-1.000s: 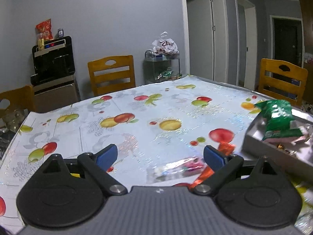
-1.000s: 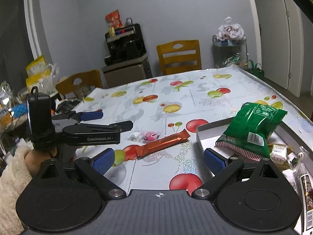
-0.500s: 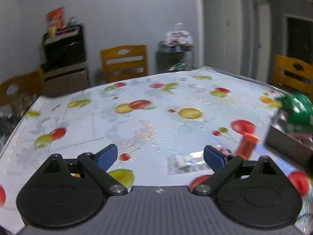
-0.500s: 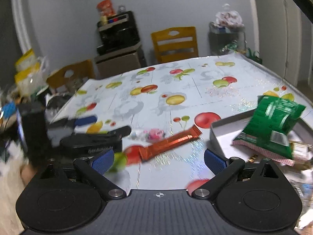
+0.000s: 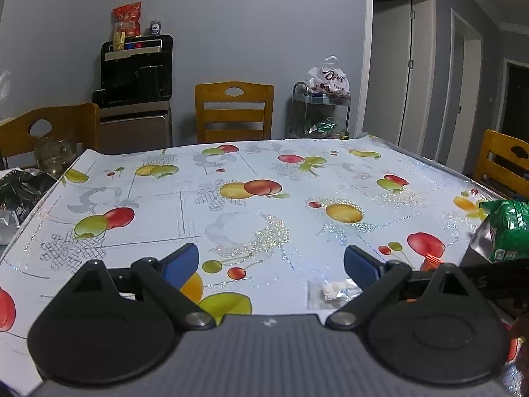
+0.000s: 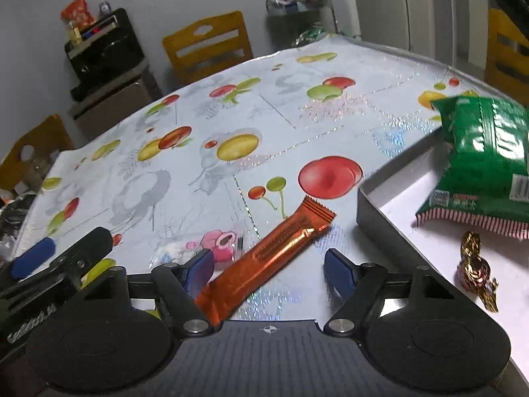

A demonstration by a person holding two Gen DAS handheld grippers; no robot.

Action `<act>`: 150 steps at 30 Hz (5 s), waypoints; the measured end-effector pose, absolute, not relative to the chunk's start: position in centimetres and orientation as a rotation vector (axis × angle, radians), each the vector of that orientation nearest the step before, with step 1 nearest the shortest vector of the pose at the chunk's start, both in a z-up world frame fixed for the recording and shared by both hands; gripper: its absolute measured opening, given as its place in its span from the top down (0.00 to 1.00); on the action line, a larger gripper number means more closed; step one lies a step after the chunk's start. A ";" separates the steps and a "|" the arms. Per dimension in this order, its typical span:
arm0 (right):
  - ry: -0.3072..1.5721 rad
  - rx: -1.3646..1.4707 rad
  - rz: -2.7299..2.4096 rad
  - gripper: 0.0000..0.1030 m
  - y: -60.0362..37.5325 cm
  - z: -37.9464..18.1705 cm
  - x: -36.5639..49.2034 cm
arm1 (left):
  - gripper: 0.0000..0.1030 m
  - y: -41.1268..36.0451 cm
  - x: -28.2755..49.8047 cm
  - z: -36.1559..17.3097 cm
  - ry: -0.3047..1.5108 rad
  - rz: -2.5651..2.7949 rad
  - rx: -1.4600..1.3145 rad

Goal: Organize snacks
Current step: 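Move the left tool to the clear candy packet while the right tool approaches the orange candy bar, then grasp the orange candy bar with the right tool, then grasp the clear candy packet with the left tool while the right tool holds the candy bar, then carry the candy packet and candy bar over the gray box with both tools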

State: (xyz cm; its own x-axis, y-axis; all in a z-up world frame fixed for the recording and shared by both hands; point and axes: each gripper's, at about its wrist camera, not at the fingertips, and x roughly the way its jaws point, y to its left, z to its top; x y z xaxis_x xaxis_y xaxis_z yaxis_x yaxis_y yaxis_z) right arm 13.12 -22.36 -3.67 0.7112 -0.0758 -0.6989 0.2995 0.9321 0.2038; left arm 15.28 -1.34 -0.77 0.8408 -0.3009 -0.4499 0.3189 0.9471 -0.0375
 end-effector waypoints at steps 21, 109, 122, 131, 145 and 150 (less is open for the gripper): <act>0.729 -0.006 -0.079 0.78 -20.2 -4.2 10.6 | 0.07 -2.0 15.9 -2.0 0.501 -0.365 0.080; 0.572 -0.102 0.160 0.76 -22.6 -5.4 -0.9 | 0.69 -7.0 5.2 -4.2 0.626 -0.641 0.236; 0.536 -0.077 0.156 0.78 -23.1 -4.6 -1.5 | 0.81 -6.2 4.6 -3.1 0.555 -0.584 0.195; 0.479 -0.081 0.150 0.78 -23.4 -3.0 -2.1 | 0.97 -5.8 3.5 -2.0 0.539 -0.592 0.211; 0.509 -0.064 0.172 0.78 -23.3 -3.5 -2.2 | 0.28 -6.6 4.8 -3.1 0.584 -0.537 0.176; 0.502 -0.059 0.175 0.78 -23.5 -3.3 -2.3 | 0.28 -7.4 5.3 -3.8 0.623 -0.530 0.197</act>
